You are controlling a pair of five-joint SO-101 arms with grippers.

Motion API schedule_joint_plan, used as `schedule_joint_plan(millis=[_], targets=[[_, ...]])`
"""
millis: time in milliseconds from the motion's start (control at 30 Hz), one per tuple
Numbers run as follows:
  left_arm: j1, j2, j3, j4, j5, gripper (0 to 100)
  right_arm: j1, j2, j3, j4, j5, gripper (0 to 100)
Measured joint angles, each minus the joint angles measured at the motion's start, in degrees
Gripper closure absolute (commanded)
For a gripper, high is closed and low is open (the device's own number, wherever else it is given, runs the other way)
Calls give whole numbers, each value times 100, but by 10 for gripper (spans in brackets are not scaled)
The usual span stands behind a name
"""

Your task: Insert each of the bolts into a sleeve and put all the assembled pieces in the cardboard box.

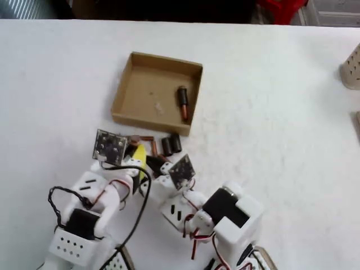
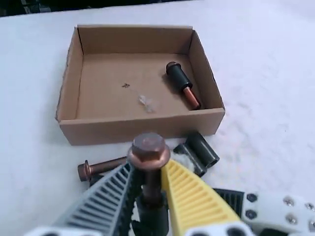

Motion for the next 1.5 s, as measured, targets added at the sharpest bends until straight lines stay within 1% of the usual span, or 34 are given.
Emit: schedule_joint_plan(millis=[133, 200, 267, 367, 433, 467, 533, 667, 867, 1000, 1133, 1300, 1500], targets=[[53, 0, 0, 396, -44, 976, 0, 0, 0, 0, 0, 981], [70, 0, 0, 413, -44, 949, 0, 0, 0, 0, 0, 981], [70, 0, 0, 413, -44, 872, 0, 0, 0, 0, 0, 981], [70, 0, 0, 440, -44, 704, 9, 0, 0, 0, 0, 981], [70, -9, 0, 440, -62, 613, 9, 0, 0, 0, 0, 981], [70, -9, 0, 475, -70, 578, 9, 0, 0, 0, 9, 981], [-44, -9, 0, 545, -70, 544, 9, 0, 0, 0, 9, 981], [-440, -9, -167, 589, -70, 539, 35, 9, 9, 9, 0, 981], [-844, -9, -1090, 607, 114, 539, 35, 9, 9, 35, 0, 981], [-879, -9, -1916, 1081, 229, 539, 26, 9, 9, 35, 0, 981], [-1055, -88, -2602, 1679, 677, 539, 26, 9, 9, 35, 0, 981], [-1574, -53, -2655, 1820, 1064, 540, 26, 9, 9, 35, 0, 981], [-1776, 1222, -2110, 1802, 1116, 540, 26, 9, 9, 35, 0, 981]])
